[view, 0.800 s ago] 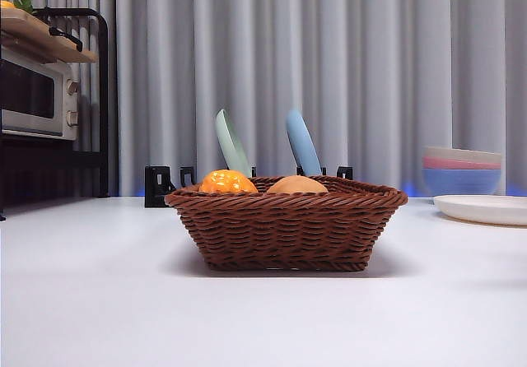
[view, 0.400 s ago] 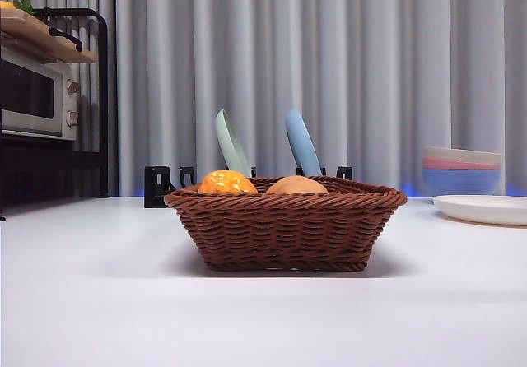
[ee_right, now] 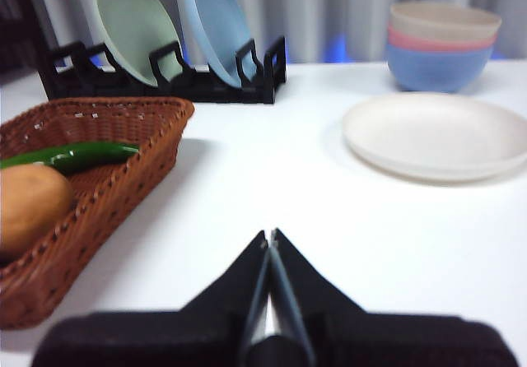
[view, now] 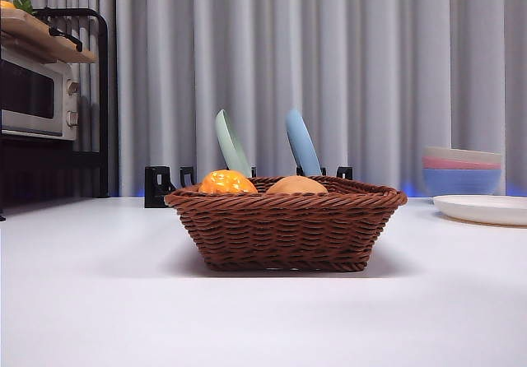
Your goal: Pick up the basket,pick up the corn from the table,pick up the potato from the table,pick up the cucumber from the table,put all items into the basket
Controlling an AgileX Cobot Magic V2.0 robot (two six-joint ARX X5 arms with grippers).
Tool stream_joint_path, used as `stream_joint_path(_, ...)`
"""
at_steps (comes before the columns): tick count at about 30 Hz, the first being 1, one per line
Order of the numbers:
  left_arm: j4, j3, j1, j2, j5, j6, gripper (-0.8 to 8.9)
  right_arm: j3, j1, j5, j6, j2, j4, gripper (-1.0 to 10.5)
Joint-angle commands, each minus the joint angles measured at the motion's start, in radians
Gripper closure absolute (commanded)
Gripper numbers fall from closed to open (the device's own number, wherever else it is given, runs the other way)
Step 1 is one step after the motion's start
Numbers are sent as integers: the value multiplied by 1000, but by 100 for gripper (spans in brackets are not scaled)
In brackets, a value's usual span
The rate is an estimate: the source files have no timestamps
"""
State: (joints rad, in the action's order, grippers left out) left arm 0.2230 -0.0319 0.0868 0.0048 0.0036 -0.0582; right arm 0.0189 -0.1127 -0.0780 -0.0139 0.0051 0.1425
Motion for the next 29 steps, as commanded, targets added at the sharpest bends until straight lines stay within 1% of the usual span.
stream_joint_path(1,2,13,-3,-3,-2,10,817,-13,0,2,-21,-4,23,962)
stream_joint_path(6,2,13,-3,-3,-2,10,817,-13,0,1,-64,-3,34,962)
stream_joint_path(29,2,13,-3,-3,-2,10,817,-12,0,6,-64,2,34,963)
